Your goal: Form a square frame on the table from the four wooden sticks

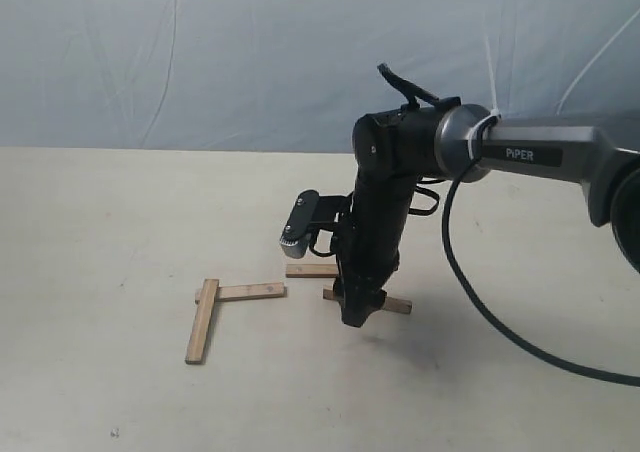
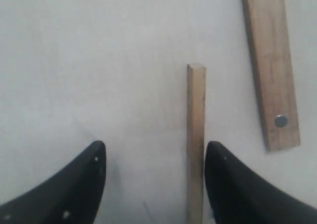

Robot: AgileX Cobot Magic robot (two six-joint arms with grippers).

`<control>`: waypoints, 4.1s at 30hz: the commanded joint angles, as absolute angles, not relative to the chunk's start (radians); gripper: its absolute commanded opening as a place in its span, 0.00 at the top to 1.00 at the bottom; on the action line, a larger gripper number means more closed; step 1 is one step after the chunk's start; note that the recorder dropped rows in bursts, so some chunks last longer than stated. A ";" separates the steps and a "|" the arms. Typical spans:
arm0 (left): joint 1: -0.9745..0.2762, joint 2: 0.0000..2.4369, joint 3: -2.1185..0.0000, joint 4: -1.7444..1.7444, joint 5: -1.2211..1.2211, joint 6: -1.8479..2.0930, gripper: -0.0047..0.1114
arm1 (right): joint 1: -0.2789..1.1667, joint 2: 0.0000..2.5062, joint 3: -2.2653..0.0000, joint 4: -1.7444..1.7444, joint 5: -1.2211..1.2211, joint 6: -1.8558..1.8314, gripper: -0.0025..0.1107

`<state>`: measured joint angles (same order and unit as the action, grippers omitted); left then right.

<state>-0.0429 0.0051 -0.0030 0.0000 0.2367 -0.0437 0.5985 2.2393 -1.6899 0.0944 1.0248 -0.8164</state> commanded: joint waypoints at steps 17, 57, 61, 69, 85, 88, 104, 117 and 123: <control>-0.043 0.000 0.000 0.006 0.239 -0.043 0.96 | 0.599 2.223 -1.680 0.181 1.132 -0.790 0.49; -0.043 0.000 0.000 0.006 0.239 -0.043 0.96 | 0.506 2.261 -1.680 0.266 1.007 -0.715 0.62; -0.043 0.000 0.000 0.006 0.239 -0.043 0.96 | 0.537 2.261 -1.680 0.215 1.016 -0.694 0.62; -0.043 0.000 0.000 0.006 0.239 -0.043 0.96 | 0.570 2.261 -1.680 0.148 1.012 -0.688 0.55; -0.043 0.000 0.000 0.006 0.239 -0.043 0.96 | 0.570 2.308 -1.680 0.129 0.988 -0.714 0.55; -0.043 0.000 0.000 0.006 0.239 -0.043 0.96 | 0.570 2.318 -1.680 0.121 0.988 -0.714 0.65; -0.043 0.000 0.000 0.006 0.239 -0.043 0.96 | 0.697 2.237 -1.682 0.015 0.978 0.097 0.98; -0.043 0.000 0.000 0.006 0.239 -0.043 0.96 | 0.857 2.226 -1.752 -0.155 0.911 0.742 0.98; -0.043 0.000 0.000 0.006 0.239 -0.043 0.96 | 0.863 2.261 -1.752 -0.184 0.869 0.877 0.98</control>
<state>-0.0429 0.0051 -0.0030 0.0000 0.2367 -0.0437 0.8625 2.2424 -1.7490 -0.1648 0.8947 0.8175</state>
